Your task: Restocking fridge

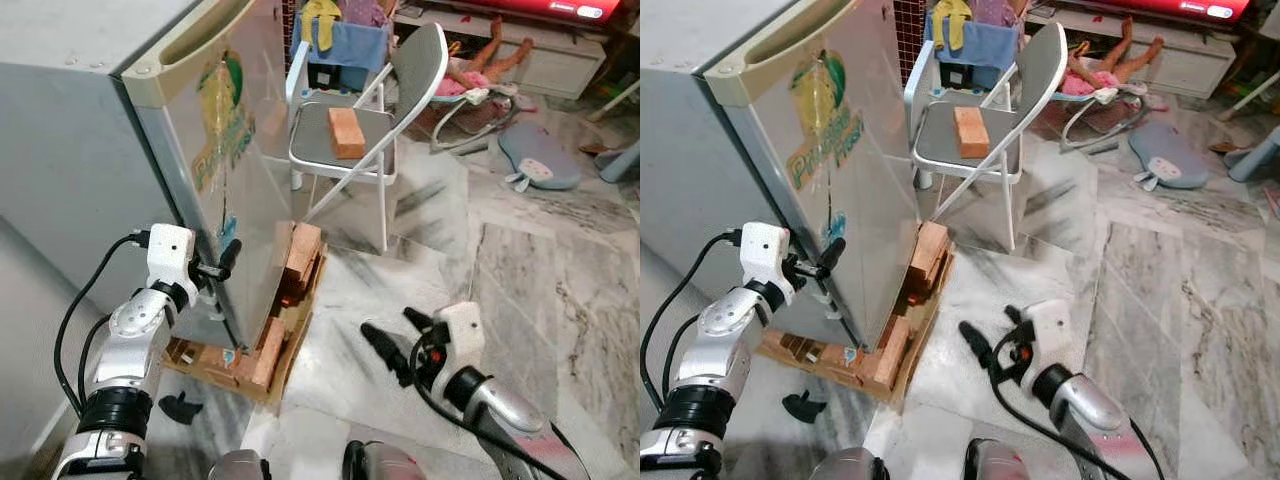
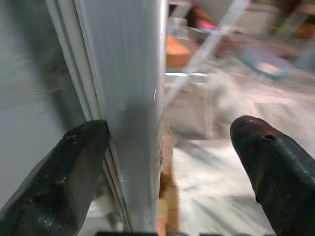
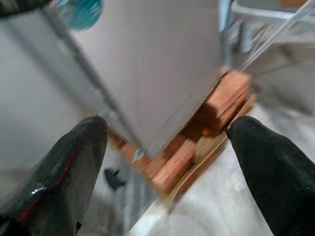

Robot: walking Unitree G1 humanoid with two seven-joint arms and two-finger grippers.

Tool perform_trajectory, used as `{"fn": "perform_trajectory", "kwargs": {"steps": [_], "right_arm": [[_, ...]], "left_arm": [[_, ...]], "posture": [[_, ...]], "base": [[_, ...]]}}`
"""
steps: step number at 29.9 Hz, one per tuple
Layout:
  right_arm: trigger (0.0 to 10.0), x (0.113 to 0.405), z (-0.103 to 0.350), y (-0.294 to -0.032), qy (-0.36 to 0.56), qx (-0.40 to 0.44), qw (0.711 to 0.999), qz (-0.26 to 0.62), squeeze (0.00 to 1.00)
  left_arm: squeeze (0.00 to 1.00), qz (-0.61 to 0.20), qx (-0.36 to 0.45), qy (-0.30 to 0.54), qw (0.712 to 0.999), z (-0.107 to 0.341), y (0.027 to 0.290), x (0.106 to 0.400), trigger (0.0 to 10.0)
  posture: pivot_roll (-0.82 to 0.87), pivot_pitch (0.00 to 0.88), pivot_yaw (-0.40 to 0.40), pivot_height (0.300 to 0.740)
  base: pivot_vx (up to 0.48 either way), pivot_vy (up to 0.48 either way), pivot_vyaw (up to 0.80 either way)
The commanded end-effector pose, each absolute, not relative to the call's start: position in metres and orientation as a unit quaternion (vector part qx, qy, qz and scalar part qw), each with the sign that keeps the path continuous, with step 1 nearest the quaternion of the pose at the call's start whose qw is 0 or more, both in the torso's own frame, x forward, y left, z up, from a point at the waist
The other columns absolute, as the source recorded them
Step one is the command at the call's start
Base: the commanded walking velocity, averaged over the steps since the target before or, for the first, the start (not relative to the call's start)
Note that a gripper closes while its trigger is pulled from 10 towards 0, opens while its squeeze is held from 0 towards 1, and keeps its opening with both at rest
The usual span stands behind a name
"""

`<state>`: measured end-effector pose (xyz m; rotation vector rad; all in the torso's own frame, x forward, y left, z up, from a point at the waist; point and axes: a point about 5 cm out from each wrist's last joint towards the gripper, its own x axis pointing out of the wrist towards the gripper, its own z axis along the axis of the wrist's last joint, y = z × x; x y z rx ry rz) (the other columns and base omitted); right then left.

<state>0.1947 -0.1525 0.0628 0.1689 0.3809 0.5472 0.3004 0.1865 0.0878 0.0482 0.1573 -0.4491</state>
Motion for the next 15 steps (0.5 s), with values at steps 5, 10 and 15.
{"fn": "perform_trajectory", "kwargs": {"steps": [5,10,15], "right_arm": [[10.0,0.194,0.067,-0.165,0.174,0.060,0.948,0.260,0.00],[10.0,0.205,0.071,-0.180,0.141,0.027,0.973,0.182,0.00],[10.0,0.208,0.072,-0.180,0.133,0.015,0.976,0.172,0.00]], "left_arm": [[0.00,-0.511,0.025,0.094,0.854,0.106,0.120,0.251,10.0],[0.00,-0.497,0.005,0.105,0.862,0.101,0.117,0.245,10.0],[0.00,-0.418,0.012,0.097,0.903,0.096,0.132,0.263,10.0]], "posture": [[0.05,0.061,-0.014,0.740],[0.05,0.060,-0.012,0.740],[0.05,0.056,-0.007,0.740]], "base": [[0.000,0.000,0.00],[0.000,0.000,0.00],[0.000,0.000,0.00]]}}
